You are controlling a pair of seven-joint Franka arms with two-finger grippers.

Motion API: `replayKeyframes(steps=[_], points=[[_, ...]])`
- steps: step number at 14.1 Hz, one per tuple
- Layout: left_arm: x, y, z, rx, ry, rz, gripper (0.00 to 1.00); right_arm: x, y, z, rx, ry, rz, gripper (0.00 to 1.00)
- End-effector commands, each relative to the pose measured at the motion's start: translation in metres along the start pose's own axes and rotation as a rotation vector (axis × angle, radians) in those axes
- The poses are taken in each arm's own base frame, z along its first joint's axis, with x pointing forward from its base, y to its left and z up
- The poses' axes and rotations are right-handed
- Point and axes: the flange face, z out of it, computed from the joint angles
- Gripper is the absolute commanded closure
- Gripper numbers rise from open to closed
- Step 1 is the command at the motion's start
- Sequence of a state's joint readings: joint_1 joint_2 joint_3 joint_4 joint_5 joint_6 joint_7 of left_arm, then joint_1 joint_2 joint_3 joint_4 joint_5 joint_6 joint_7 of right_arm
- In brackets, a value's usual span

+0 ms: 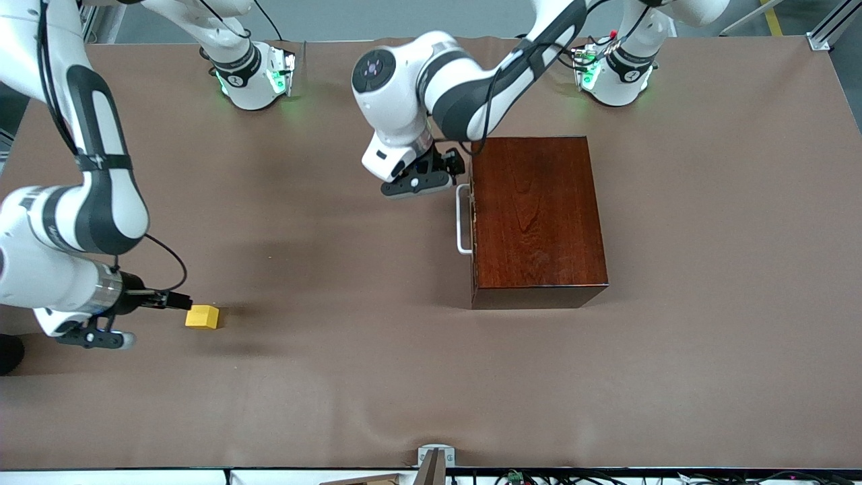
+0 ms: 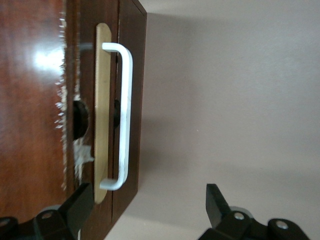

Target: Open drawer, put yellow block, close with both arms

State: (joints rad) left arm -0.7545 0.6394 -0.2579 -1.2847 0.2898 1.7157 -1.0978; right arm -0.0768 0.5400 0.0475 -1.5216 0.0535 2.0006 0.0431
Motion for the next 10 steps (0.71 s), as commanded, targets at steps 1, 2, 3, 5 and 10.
replayKeyframes(steps=[1,2,3,5,10], points=[[0.009,0.01,0.017,0.018,0.04,0.079,0.0,0.008,0.001,0.02,-0.007,0.009,-0.009,0.0],[0.01,0.011,0.025,0.027,0.033,0.105,0.0,0.01,0.004,0.031,-0.024,0.004,-0.017,0.0],[0.01,0.012,0.03,0.035,0.032,0.131,0.0,0.014,0.005,0.038,-0.063,0.024,-0.042,0.0],[0.013,0.011,0.038,0.06,0.049,0.17,0.0,0.016,0.002,0.046,-0.092,0.035,-0.055,0.0],[0.014,0.013,0.065,0.109,0.045,0.239,0.0,0.02,0.01,0.088,-0.088,0.017,-0.029,0.0]])
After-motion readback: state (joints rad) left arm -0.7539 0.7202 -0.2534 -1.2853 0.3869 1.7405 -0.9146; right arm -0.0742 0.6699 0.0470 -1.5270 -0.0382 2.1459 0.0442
